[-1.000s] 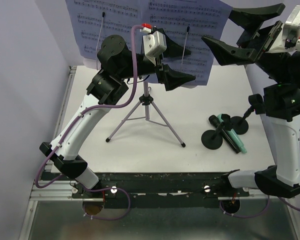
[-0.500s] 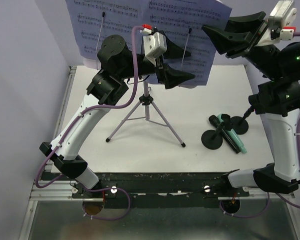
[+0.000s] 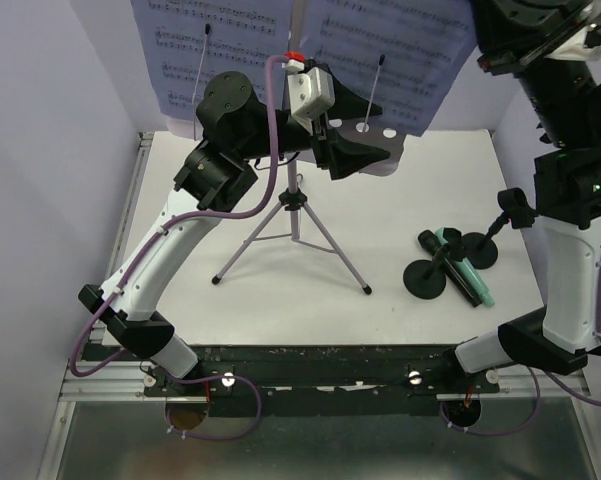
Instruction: Pack up the instrument practice props
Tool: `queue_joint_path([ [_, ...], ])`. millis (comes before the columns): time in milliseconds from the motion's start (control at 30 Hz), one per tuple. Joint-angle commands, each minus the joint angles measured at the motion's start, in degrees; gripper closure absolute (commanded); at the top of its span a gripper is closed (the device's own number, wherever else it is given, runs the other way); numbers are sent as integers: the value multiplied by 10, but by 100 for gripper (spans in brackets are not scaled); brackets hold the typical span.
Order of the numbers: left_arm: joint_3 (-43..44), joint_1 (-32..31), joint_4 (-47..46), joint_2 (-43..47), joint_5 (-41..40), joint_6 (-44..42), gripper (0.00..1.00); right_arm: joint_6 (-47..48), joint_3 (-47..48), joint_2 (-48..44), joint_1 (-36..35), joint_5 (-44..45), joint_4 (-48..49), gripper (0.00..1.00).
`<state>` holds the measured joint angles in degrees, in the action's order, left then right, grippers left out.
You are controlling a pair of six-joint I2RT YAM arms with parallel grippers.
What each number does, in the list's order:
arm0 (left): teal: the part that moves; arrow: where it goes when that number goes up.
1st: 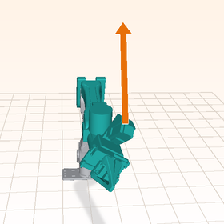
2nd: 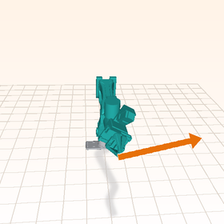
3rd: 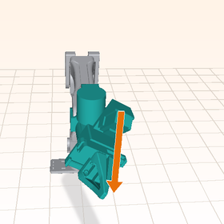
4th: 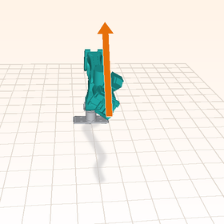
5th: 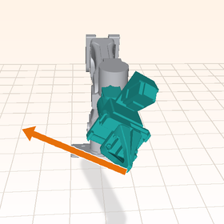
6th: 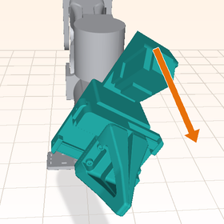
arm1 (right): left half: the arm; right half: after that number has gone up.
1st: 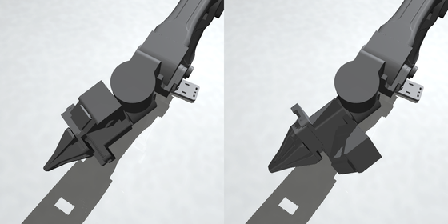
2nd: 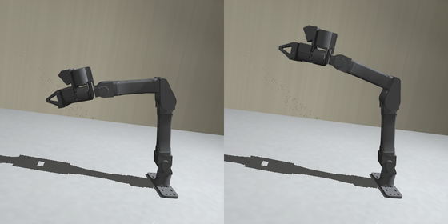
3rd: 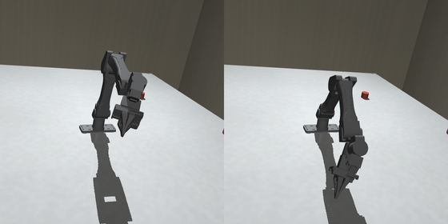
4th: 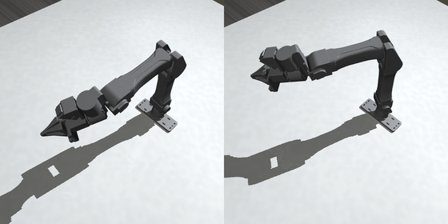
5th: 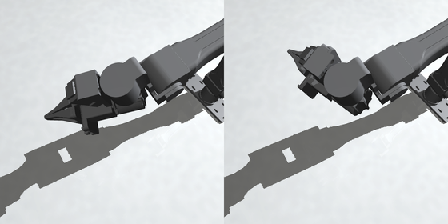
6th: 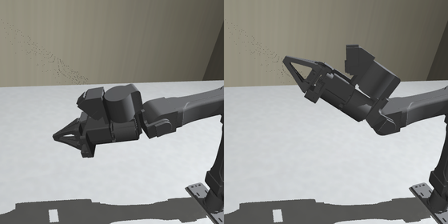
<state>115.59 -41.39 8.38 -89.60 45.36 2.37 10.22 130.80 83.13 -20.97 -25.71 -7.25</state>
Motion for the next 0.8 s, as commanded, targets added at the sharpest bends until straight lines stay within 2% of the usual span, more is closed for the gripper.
queue_joint_path([
  [0,-13,-2,-10,26,-12,-7,19,88,98,19,9,115,27,100],
  [133,-23,1,-4,35,-19,-14,13,185,111,17,17,186,93,100],
  [233,-32,3,3,43,-20,-21,11,216,77,4,43,217,122,100],
  [400,-53,3,11,59,-17,-39,8,180,47,-2,112,270,126,100],
  [600,-68,3,16,74,-20,-40,3,151,2,-5,160,278,131,100],
  [767,-61,3,9,69,-19,-35,1,118,-138,-38,172,243,117,100],
])
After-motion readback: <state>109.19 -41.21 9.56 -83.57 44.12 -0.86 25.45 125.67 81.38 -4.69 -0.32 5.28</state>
